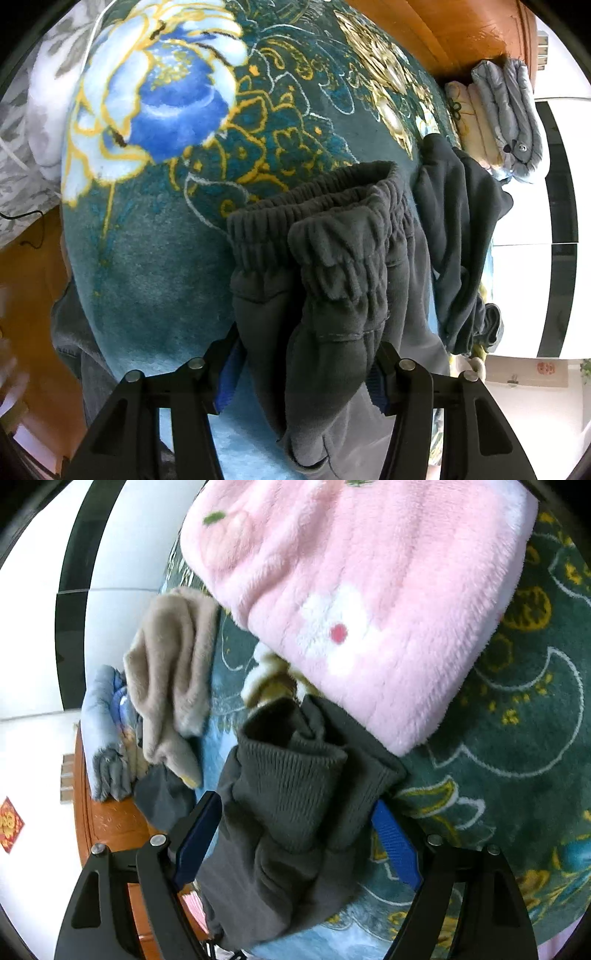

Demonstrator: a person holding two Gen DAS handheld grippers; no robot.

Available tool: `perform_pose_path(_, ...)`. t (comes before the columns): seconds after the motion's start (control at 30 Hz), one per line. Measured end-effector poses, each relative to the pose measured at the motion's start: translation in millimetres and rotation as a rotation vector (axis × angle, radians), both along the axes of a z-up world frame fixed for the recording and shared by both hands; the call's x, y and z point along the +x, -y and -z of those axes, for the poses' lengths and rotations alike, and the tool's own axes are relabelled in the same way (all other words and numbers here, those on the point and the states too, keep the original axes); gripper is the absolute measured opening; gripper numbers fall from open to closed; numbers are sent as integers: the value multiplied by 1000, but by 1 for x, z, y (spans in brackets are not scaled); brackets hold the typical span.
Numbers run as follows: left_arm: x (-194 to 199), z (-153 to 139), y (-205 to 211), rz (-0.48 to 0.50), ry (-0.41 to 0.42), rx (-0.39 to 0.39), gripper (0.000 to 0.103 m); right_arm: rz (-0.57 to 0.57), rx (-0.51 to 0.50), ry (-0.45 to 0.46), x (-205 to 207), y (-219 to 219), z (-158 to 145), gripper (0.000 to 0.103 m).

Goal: Fold clothes

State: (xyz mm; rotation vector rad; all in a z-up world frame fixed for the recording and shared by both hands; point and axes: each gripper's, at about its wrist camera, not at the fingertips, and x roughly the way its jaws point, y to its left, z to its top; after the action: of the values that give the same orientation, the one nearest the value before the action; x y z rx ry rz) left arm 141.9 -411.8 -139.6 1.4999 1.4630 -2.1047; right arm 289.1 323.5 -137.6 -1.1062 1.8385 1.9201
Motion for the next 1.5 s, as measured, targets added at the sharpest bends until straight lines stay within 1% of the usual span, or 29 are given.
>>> perform_pose_path(0.03,2,-1,0,-2,0,1,59,4,0,9,-1,1,1,77)
perform_pose_path(0.07,2,-1,0,-7,2,1,56,8,-2,22,-1,1,2,63)
perform_pose_path(0.1,2,-1,0,-13,3,1,54,20,-8,37,0,2,2,53)
perform_pose_path(0.13,3,-2,0,-18,5,1,51,30,-8,52,0,2,2,38)
perform_pose_path(0.17,3,-2,-1,-23,7,1,49,40,-7,66,1,2,1,30)
perform_pose_path(0.2,4,-3,-1,-27,9,0,47,34,6,77,-1,2,-1,25)
perform_pose_path(0.23,4,-3,-1,-28,16,-9,42,15,28,94,-4,3,-5,17)
perform_pose_path(0.27,3,-6,-3,-23,24,-26,38,-6,48,99,-9,4,-12,14)
perform_pose_path(0.3,2,-8,-4,-18,30,-43,36,-27,68,103,-15,5,-18,12)
perform_pose_path(0.37,-2,-17,-9,-5,33,-82,31,-70,106,112,-26,8,-32,11)
perform_pose_path(0.4,-4,-23,-11,1,33,-101,30,-92,120,95,-33,9,-41,11)
perform_pose_path(0.5,-15,-46,-22,33,7,-155,25,-146,144,-2,-56,10,-73,10)
perform_pose_path(0.53,-19,-58,-26,52,-20,-172,23,-168,164,-43,-66,9,-88,10)
perform_pose_path(0.6,-30,-88,-36,93,-106,-193,22,-195,202,-111,-81,12,-114,10)
perform_pose_path(0.63,-33,-104,-39,108,-162,-190,21,-212,223,-170,-80,6,-129,10)
perform_pose_path(0.73,-38,-152,-50,158,-347,-195,21,-242,279,-292,-96,5,-165,10)
perform_pose_path(0.8,-40,-171,-52,186,-407,-222,21,-244,297,-315,-98,0,-170,10)
perform_pose_path(0.83,-41,-171,-51,194,-403,-236,21,-242,304,-317,-97,-2,-170,10)
perform_pose_path(0.87,-42,-169,-50,199,-394,-247,21,-235,289,-287,-94,-4,-158,10)
perform_pose_path(0.9,-44,-159,-48,192,-359,-249,21,-229,274,-257,-90,-6,-146,10)
perform_pose_path(1.03,-47,-93,-37,156,-134,-205,21,-203,216,-137,-77,-15,-100,10)
perform_pose_path(1.1,-44,-67,-37,157,-40,-208,21,-190,188,-78,-70,-19,-77,10)
perform_pose_path(1.13,-39,-58,-36,147,-7,-217,21,-195,190,-63,-69,-18,-73,10)
perform_pose_path(1.17,-34,-50,-34,134,22,-219,21,-200,195,-66,-71,-17,-73,10)
perform_pose_path(1.23,-27,-44,-28,90,28,-170,21,-235,231,-80,-77,-13,-86,10)
perform_pose_path(1.3,-28,-47,-27,100,21,-162,22,-289,286,-102,-85,-5,-104,10)
perform_pose_path(1.37,-35,-56,-32,151,29,-200,26,-360,355,-136,-95,11,-126,10)
perform_pose_path(1.43,-41,-61,-33,175,56,-214,32,-451,434,-177,-110,36,-150,10)
perform_pose_path(1.5,-40,-63,-32,176,84,-218,43,-532,488,-221,-124,64,-167,10)
